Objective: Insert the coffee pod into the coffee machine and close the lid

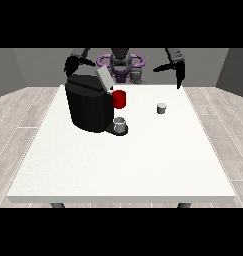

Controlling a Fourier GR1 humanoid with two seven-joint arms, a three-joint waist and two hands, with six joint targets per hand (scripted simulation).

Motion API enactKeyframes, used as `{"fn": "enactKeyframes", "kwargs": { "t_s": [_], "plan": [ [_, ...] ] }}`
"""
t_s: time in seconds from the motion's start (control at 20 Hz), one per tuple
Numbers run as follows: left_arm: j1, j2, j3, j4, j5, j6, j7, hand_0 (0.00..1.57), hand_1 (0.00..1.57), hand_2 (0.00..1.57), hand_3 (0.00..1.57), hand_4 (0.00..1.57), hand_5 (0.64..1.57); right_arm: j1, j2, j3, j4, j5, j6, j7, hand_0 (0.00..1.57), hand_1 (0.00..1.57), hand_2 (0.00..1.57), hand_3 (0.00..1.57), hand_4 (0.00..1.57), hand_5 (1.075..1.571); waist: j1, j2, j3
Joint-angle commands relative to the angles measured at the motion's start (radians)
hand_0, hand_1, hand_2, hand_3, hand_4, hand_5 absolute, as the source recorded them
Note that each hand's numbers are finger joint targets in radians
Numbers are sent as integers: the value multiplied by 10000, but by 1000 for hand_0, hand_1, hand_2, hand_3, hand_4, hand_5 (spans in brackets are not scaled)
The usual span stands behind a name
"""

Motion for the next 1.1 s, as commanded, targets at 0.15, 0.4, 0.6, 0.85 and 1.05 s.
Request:
{"fn": "enactKeyframes", "kwargs": {
  "t_s": [0.15, 0.4, 0.6, 0.85, 1.05],
  "plan": [
    [-1339, 271, -106, 1582, -672, 72, 843, 0, 0, 0, 0, 0, 1571, -319, 143, 161, 129, -34, 77, 129, 0, 0, 0, 0, 192, 1571, -355, 367, 0],
    [-1817, 746, 420, 3353, -1004, 198, -518, 0, 0, 0, 0, 0, 1571, -717, 202, 47, 69, -231, 99, 9, 0, 0, 0, 0, 281, 1571, -381, 1094, -2],
    [-2342, 780, 4, 3878, -1616, 276, -405, 0, 0, 0, 0, 0, 1571, -754, 255, 164, 631, 108, -23, -247, 0, 0, 0, 0, 337, 1571, -311, 1044, 0],
    [-2793, 1014, -141, 4800, -2125, 253, -550, 0, 0, 113, 0, 0, 1571, -1347, 288, 387, 444, 275, -868, 999, 0, 0, 0, 0, 372, 1571, -278, 1270, -4],
    [-2755, 668, -462, 5183, -2705, 722, -1011, 105, 105, 502, 0, 0, 1571, -1349, -81, -116, 1106, 367, -384, 594, 0, 0, 0, 0, 407, 1571, -200, 1234, -2]
  ]
}}
